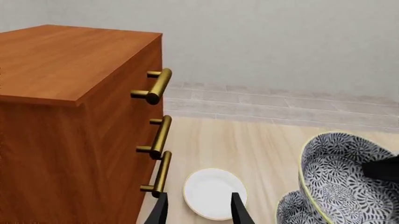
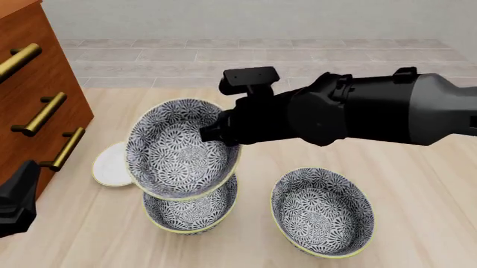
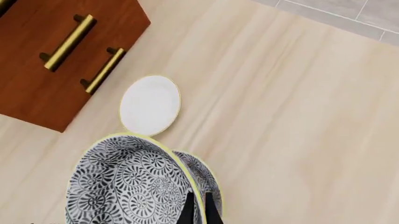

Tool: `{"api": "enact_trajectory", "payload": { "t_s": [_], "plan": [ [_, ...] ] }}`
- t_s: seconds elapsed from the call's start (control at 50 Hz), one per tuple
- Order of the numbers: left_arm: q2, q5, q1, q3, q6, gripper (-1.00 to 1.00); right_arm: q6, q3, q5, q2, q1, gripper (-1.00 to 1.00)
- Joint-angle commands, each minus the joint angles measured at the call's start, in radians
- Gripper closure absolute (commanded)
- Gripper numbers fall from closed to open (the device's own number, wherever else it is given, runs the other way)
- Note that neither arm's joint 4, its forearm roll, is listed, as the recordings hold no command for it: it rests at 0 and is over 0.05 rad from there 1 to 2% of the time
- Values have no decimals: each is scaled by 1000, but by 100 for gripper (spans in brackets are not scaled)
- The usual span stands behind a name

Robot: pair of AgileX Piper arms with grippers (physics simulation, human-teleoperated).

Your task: Stack the bowl at the front on the bowl in the middle.

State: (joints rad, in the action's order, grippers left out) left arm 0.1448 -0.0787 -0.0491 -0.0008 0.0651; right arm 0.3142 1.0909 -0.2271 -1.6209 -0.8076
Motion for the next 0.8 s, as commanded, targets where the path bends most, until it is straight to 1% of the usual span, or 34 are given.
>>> {"api": "enact_trajectory", "payload": {
  "t_s": [0.02, 0.16, 0.26, 0.3, 0.34, 0.44, 0.52, 0.7, 0.8],
  "plan": [
    [-16, 15, 0, 0, -1, -100, 3, -7, 21, -28, -11, 100],
    [-14, 14, -4, 0, -11, -100, -2, -9, 25, -41, -11, 100],
    [12, -10, -8, 0, -15, -100, -3, -9, 26, -44, -10, 100],
    [7, -8, -8, 0, 7, -100, -3, -13, 32, -50, -11, 100],
    [5, -4, -8, 0, 9, -100, 0, -16, 35, -52, -13, 100],
    [23, -17, -13, 0, 8, -100, -3, -23, 48, -66, -7, 100],
    [0, 5, -13, 0, 8, -100, -4, -31, 57, -75, -3, 100],
    [27, -20, -8, 0, 9, -100, -3, -50, 71, -77, -3, 100],
    [21, -14, -8, 0, 8, -100, 1, -61, 84, -86, -2, 100]
  ]
}}
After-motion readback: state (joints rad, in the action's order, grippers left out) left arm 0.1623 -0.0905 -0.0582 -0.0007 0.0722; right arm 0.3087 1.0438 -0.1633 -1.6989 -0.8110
